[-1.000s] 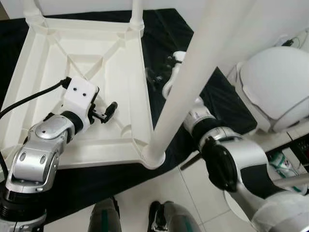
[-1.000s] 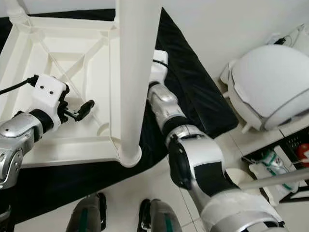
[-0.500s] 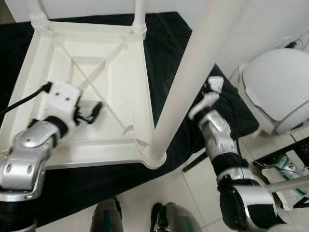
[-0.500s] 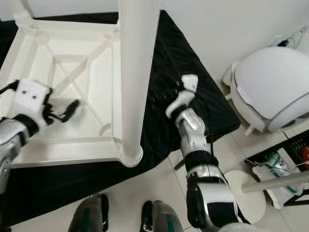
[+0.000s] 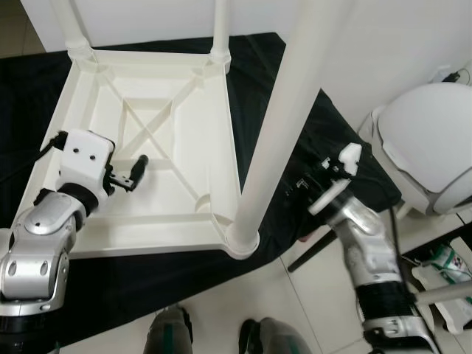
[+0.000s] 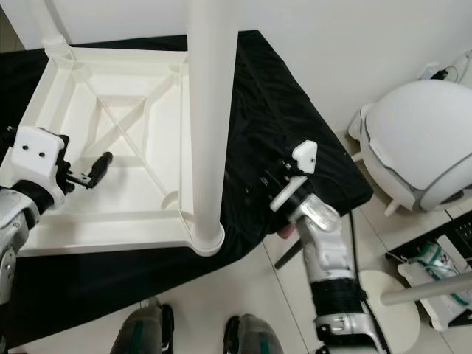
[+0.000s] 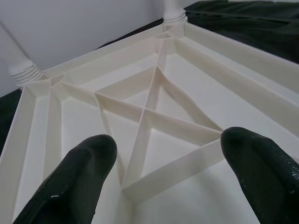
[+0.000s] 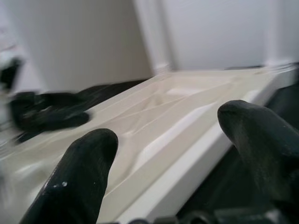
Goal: Building children table
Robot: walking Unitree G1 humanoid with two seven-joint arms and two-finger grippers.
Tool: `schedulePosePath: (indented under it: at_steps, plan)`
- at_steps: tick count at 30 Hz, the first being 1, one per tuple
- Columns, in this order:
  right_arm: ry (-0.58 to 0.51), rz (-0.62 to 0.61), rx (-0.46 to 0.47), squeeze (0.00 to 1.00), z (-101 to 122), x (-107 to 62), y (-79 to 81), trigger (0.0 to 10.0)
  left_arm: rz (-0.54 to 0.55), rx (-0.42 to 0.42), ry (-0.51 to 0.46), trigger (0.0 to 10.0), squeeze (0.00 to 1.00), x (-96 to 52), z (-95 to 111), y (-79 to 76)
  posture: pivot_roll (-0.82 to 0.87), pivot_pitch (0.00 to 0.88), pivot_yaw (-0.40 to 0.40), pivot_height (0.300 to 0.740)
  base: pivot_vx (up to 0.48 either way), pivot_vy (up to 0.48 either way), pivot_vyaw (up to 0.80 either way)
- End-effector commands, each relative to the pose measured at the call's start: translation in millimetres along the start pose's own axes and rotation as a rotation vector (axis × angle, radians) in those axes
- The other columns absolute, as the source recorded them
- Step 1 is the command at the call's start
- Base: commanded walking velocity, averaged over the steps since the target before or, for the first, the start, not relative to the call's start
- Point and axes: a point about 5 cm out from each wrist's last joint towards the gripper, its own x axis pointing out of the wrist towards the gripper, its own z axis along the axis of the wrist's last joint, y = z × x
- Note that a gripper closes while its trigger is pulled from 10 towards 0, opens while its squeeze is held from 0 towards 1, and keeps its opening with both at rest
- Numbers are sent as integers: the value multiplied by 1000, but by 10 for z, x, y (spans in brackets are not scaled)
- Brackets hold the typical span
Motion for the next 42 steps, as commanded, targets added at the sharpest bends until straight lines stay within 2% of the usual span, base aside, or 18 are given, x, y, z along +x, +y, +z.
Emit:
schedulePosePath:
  at_steps: [1, 6, 7, 8, 9, 12, 14, 18, 21, 29, 37, 42]
  plan:
    - [12, 75, 34, 0, 43, -44, 43, 10000, 61, 1, 12, 10000, 0, 7, -50, 33, 51, 55, -23, 740, 0, 0, 0]
    - [30, 107, 31, 0, 64, -108, 42, 10000, 41, 18, 15, 10000, 0, 1, -62, 31, 50, 57, -19, 740, 0, 0, 0]
    - [103, 178, 18, 0, 63, -284, 32, 10000, 25, 55, 43, 10000, 0, -26, -104, 64, 48, 64, -16, 740, 0, 0, 0]
    - [103, 178, 18, 0, 63, -284, 32, 10000, 25, 55, 43, 10000, 0, -26, -104, 64, 48, 64, -16, 740, 0, 0, 0]
    - [146, 225, 21, 0, 64, -375, 52, 10000, 24, 65, 51, 10000, 0, -37, -117, 90, 48, 65, -15, 740, 0, 0, 0]
    - [176, 260, 34, 0, 73, -433, 77, 10000, 27, 68, 54, 10000, 0, -43, -122, 111, 47, 65, -15, 740, 0, 0, 0]
    - [227, 325, 62, 0, 81, -515, 131, 10000, 33, 74, 52, 10000, 0, -45, -110, 139, 44, 68, -10, 740, 0, 0, 0]
    - [259, 381, 81, 0, 92, -556, 181, 10000, 26, 82, 45, 10000, 0, -40, -98, 141, 42, 68, -8, 740, 0, 0, 0]
    - [267, 400, 85, 0, 98, -559, 198, 10000, 20, 85, 42, 10000, 0, -36, -97, 139, 41, 68, -8, 740, 0, 0, 0]
    - [287, 511, 72, 0, 86, -442, 220, 10000, 10, 109, 46, 10000, 0, -54, -98, 177, 57, 69, -23, 740, 0, 0, 0]
    - [288, 538, 38, 0, 5, -317, 220, 10000, -6, 107, 38, 10000, 0, -93, -84, 129, 72, 70, -44, 740, 0, 0, 0]
    - [280, 564, 41, 0, -112, -185, 293, 10000, -39, 89, 47, 10000, 0, -106, -92, 76, 80, 67, -57, 740, 0, 0, 0]
